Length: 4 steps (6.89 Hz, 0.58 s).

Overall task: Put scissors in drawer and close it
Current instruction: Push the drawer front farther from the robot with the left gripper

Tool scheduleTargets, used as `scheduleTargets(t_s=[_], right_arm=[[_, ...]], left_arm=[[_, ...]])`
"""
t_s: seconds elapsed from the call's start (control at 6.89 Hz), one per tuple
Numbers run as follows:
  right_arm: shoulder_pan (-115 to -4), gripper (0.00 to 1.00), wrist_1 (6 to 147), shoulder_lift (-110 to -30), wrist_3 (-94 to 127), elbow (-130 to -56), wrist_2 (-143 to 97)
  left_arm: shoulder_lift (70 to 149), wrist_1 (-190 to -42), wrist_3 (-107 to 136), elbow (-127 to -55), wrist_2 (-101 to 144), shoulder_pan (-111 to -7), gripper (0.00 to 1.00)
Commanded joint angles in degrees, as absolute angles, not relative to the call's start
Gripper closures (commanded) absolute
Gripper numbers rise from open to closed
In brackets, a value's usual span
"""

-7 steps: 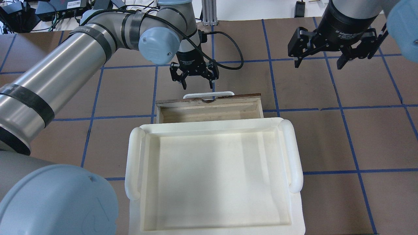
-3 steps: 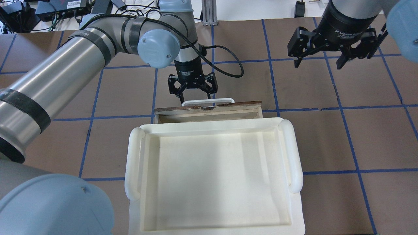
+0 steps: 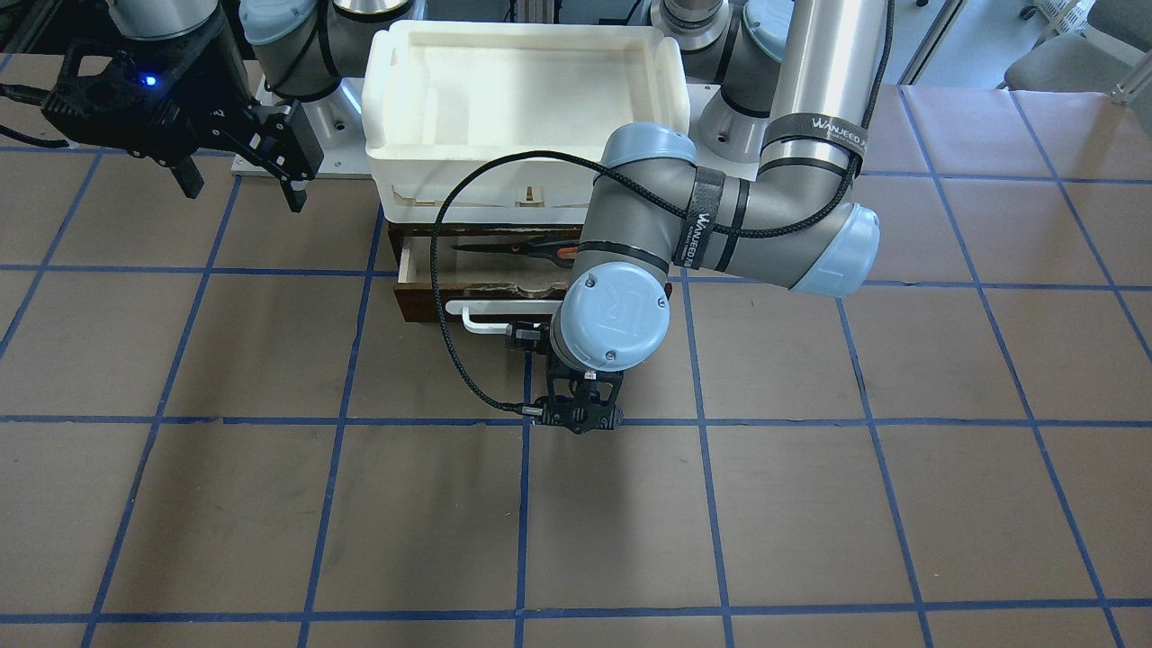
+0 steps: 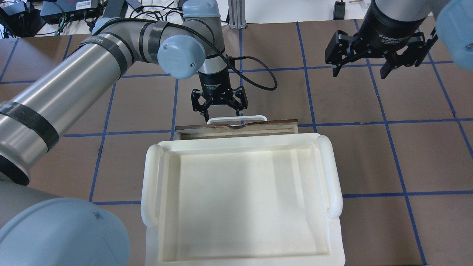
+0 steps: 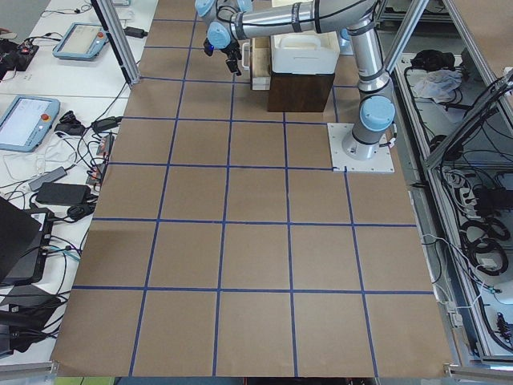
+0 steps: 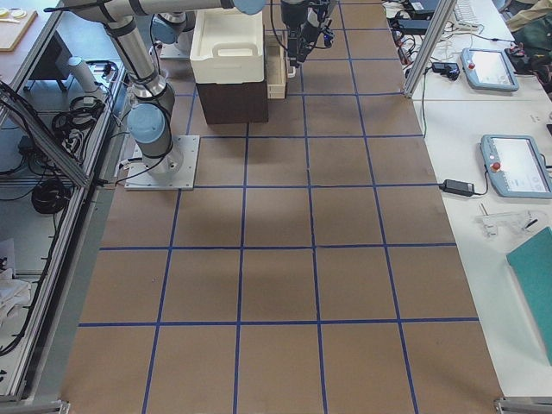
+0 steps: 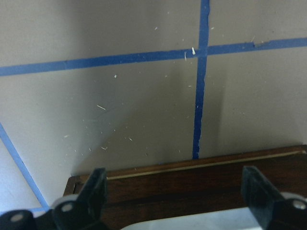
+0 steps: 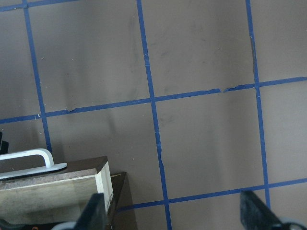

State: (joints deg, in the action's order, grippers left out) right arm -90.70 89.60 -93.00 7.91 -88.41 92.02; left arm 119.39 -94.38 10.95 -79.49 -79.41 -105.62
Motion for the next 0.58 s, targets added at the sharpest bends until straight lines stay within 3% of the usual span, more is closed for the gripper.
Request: scheduleTargets(t_s=[0.0, 0.44], right_arm=[[-90.9, 0.00, 89.6, -93.0, 7.9, -88.3, 92.1], [-90.9, 0.00, 89.6, -93.1, 7.9, -88.2, 92.0]], left_arm=[[118.4, -99.3, 13.1, -80.0, -78.7, -106.0, 0.00], [117.2, -100.5, 13.2, -80.6, -78.7, -105.8, 0.00]])
